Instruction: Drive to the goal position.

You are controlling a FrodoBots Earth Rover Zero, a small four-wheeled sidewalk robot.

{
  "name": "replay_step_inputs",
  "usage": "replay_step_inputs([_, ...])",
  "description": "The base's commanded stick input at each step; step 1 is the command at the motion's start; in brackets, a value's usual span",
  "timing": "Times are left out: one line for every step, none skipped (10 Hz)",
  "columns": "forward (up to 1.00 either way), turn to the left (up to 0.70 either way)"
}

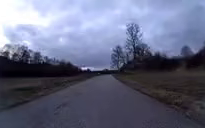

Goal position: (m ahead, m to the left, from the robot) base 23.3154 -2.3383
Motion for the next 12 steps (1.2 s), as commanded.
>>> replay_step_inputs([0.5,0.0])
replay_step_inputs([0.5,0.0])
replay_step_inputs([0.5,0.0])
replay_step_inputs([0.5,0.0])
replay_step_inputs([0.5,0.0])
replay_step_inputs([0.5,0.0])
replay_step_inputs([0.5,0.0])
replay_step_inputs([0.5,0.0])
replay_step_inputs([0.5,0.0])
replay_step_inputs([0.5,0.0])
replay_step_inputs([0.5,0.0])
replay_step_inputs([0.5,0.0])
